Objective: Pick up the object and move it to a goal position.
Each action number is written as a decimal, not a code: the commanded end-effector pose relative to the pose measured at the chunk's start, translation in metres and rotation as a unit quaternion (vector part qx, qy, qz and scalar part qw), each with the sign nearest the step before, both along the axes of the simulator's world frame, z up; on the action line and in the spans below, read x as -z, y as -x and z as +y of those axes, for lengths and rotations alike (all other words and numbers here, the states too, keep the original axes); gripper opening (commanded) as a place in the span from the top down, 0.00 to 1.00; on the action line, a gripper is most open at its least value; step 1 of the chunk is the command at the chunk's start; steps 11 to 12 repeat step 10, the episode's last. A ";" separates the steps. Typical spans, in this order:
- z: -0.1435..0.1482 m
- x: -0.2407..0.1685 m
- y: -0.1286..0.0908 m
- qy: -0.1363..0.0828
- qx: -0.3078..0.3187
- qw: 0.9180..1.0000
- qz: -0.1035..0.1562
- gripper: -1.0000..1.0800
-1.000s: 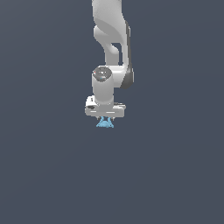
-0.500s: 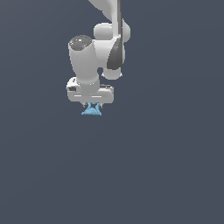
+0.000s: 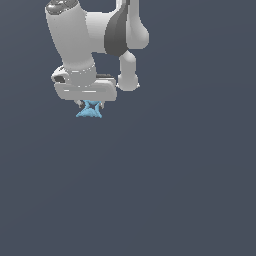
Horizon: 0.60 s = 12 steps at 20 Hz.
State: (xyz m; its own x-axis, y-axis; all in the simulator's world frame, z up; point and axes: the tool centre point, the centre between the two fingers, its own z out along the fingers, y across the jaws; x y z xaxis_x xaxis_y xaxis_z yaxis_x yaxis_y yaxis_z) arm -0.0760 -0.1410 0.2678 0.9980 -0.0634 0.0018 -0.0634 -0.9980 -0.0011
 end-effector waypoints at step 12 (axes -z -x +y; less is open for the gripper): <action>-0.019 -0.032 -0.001 0.001 -0.001 1.000 0.001 1.00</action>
